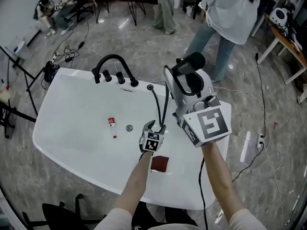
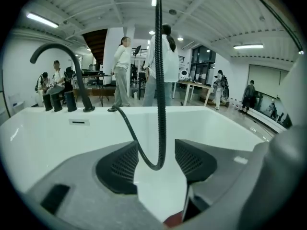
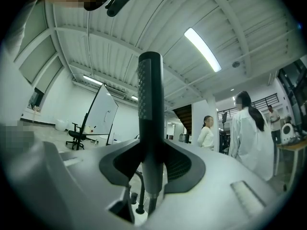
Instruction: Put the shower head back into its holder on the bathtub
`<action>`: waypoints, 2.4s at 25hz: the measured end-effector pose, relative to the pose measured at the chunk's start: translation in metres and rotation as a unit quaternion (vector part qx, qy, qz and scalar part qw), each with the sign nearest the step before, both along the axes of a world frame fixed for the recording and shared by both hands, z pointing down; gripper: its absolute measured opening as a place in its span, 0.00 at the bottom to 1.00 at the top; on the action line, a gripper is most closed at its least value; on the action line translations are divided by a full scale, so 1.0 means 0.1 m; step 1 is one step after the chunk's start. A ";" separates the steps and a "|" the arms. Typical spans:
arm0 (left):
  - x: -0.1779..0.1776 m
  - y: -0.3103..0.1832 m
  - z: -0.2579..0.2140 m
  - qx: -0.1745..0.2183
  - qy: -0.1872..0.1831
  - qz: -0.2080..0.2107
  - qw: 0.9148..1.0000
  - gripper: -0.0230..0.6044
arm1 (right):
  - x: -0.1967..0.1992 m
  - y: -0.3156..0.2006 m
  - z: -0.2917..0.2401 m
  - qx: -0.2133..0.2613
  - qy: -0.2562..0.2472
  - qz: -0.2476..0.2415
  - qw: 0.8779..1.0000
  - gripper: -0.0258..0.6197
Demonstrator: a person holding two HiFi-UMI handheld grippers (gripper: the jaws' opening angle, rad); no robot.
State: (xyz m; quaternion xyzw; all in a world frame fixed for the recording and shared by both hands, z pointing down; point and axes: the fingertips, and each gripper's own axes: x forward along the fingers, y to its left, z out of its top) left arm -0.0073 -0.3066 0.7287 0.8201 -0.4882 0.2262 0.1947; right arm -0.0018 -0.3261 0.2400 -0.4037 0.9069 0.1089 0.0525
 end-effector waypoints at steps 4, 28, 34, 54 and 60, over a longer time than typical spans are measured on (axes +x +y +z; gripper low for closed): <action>-0.01 -0.06 0.48 -0.050 -0.008 0.024 0.998 0.35 | -0.08 -0.03 0.24 -0.017 -0.011 -0.007 1.000 0.25; -0.45 -0.92 -1.17 0.160 -0.023 -0.002 0.987 0.13 | -0.12 0.10 -0.82 0.089 -0.019 0.025 0.996 0.25; -0.64 -1.36 -2.29 0.248 -0.040 -0.016 0.968 0.13 | -0.05 0.24 -1.43 0.139 -0.030 0.031 0.989 0.25; -0.89 -2.27 -2.16 0.298 -0.042 -0.028 0.953 0.13 | -0.06 -0.20 -0.45 0.087 0.001 0.050 0.995 0.25; -0.91 -2.35 -1.39 0.253 -0.022 -0.035 0.966 0.13 | -0.13 -0.27 0.00 0.061 -0.019 0.036 0.997 0.25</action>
